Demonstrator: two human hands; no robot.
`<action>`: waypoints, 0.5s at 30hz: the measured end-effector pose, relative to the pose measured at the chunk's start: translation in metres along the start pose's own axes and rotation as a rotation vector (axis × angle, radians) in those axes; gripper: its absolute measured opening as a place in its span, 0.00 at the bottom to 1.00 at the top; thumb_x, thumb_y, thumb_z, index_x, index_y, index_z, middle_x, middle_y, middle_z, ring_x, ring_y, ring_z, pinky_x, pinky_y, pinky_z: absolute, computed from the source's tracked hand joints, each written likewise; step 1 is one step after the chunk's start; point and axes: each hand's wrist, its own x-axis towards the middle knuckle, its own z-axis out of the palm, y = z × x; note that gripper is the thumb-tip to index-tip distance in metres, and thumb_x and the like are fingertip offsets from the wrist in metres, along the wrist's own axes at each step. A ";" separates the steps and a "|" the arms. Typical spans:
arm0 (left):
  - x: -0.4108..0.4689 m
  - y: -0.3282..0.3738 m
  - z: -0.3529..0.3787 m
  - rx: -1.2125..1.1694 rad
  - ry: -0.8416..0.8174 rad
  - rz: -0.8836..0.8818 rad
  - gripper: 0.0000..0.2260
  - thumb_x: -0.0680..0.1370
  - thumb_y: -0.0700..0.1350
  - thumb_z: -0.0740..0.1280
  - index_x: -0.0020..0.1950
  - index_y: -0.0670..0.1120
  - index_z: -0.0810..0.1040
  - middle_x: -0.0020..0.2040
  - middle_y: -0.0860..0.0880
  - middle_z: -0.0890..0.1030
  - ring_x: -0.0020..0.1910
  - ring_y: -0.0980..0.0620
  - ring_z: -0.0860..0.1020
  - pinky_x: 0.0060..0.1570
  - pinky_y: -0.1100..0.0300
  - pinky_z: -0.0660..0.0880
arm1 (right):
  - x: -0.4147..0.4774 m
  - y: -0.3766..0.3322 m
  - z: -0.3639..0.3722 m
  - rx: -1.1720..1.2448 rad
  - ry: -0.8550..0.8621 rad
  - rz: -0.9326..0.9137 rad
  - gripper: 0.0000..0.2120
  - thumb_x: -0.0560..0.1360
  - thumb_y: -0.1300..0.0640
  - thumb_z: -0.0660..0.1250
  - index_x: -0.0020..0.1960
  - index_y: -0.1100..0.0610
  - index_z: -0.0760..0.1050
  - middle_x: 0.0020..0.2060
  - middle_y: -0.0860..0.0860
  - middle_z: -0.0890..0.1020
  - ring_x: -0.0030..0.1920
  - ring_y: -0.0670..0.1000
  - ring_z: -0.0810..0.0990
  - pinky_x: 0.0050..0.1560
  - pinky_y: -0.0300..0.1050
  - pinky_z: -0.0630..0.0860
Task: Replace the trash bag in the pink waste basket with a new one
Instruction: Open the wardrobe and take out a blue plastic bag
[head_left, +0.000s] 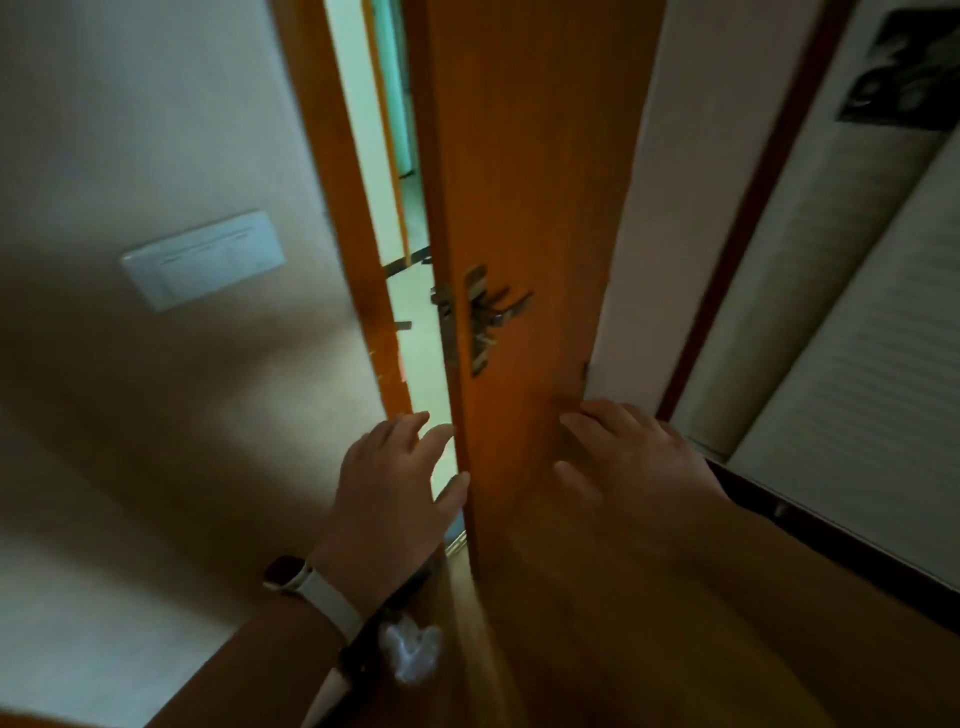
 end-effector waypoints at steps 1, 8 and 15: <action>0.008 0.015 0.001 -0.009 -0.005 0.020 0.24 0.76 0.62 0.62 0.70 0.55 0.71 0.70 0.50 0.73 0.71 0.47 0.69 0.68 0.46 0.66 | -0.009 0.014 -0.006 -0.017 0.008 0.039 0.26 0.78 0.35 0.48 0.74 0.43 0.57 0.73 0.45 0.62 0.72 0.50 0.62 0.68 0.52 0.64; 0.062 0.141 0.012 -0.089 -0.061 0.236 0.25 0.77 0.63 0.56 0.72 0.56 0.67 0.73 0.50 0.68 0.72 0.48 0.64 0.67 0.46 0.65 | -0.075 0.129 -0.045 -0.020 0.122 0.262 0.24 0.78 0.38 0.52 0.72 0.45 0.63 0.71 0.46 0.66 0.70 0.50 0.66 0.66 0.51 0.66; 0.105 0.312 0.044 -0.175 0.011 0.439 0.21 0.79 0.57 0.62 0.71 0.53 0.69 0.70 0.52 0.70 0.70 0.50 0.63 0.66 0.50 0.64 | -0.158 0.271 -0.080 -0.059 0.196 0.466 0.25 0.78 0.38 0.53 0.72 0.45 0.62 0.73 0.46 0.64 0.71 0.49 0.64 0.67 0.49 0.65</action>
